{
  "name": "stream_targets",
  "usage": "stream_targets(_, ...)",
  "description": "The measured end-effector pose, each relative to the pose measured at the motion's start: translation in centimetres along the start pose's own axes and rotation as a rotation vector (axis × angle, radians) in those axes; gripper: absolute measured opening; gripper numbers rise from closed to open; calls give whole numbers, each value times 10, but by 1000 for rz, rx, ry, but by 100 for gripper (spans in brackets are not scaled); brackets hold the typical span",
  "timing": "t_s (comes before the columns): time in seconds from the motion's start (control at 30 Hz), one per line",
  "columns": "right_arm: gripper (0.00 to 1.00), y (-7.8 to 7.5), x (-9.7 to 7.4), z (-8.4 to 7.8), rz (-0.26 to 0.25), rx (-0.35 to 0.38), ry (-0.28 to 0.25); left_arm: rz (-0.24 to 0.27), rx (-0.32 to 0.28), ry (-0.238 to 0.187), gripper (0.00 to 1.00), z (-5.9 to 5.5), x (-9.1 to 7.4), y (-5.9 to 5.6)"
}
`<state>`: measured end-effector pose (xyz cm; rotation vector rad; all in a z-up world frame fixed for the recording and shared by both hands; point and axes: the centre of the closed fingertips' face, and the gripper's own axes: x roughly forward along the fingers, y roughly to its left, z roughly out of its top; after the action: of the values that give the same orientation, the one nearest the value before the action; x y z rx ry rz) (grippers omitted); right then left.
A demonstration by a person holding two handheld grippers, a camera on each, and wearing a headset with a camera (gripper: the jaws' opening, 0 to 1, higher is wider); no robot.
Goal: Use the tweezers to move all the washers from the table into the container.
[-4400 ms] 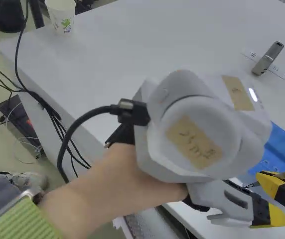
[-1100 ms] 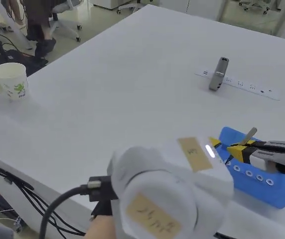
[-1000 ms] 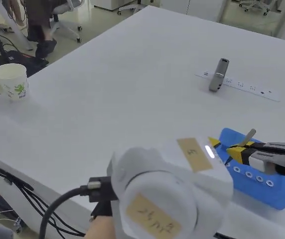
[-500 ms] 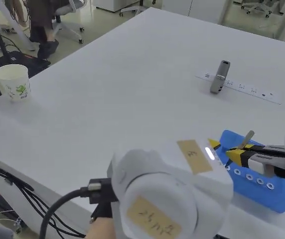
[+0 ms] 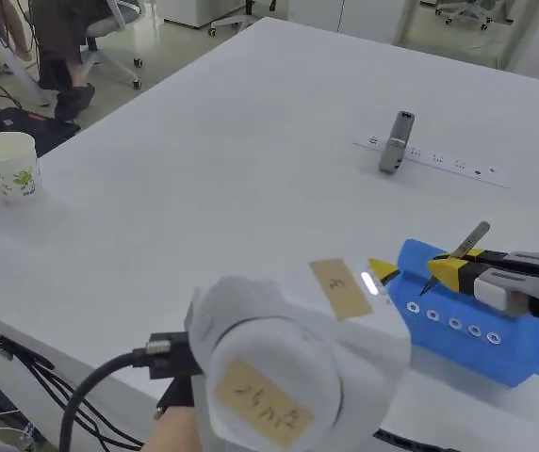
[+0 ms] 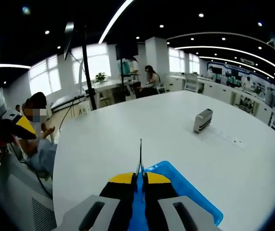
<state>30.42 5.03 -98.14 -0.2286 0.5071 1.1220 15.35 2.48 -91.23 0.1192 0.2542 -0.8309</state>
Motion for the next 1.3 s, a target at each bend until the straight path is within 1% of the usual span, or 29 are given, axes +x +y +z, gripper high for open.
stream_targets(0.2, 4, 10, -15, 10, 8, 0, -37, -1, -10, -4, 94, 4, 0, -4)
stream_targets(0.37, 4, 16, -30, 12, 19, 1, -55, 6, -27, -15, 94, 9, 4, -7)
stream_targets(0.5, 4, 19, -42, 9, 30, -2, -61, 6, -39, -14, 94, 10, 12, -15)
stream_targets(0.6, 4, 22, -54, 5, 42, -16, -59, -1, -69, -32, 94, 15, 20, -24)
stream_targets(0.73, 4, 26, -66, -5, 63, -26, -43, -5, -56, -28, 92, 18, 28, -35)
stream_targets(0.83, 4, 31, -76, -13, 83, -43, -31, -19, -57, -21, 91, 19, 33, -43)
stream_targets(0.93, 4, 36, -84, -20, 103, -61, -18, -23, -62, -21, 89, 20, 35, -46)
stream_targets(1.07, 4, 46, -93, -31, 138, -95, 9, -31, -75, -21, 86, 23, 37, -46)
stream_targets(1.1, 4, 48, -95, -33, 148, -95, 12, -33, -74, -19, 85, 23, 38, -46)
stream_targets(1.17, 4, 54, -100, -39, 186, -89, 16, -45, -62, -9, 82, 24, 40, -47)
stream_targets(1.2, 4, 58, -103, -42, 213, -75, 18, -52, -56, -1, 80, 23, 41, -47)
stream_targets(1.27, 4, 61, -107, -47, 234, -67, 18, -73, -57, 7, 75, 23, 44, -49)
stream_targets(1.3, 4, 61, -108, -49, 236, -68, 21, -80, -57, 12, 74, 23, 45, -50)
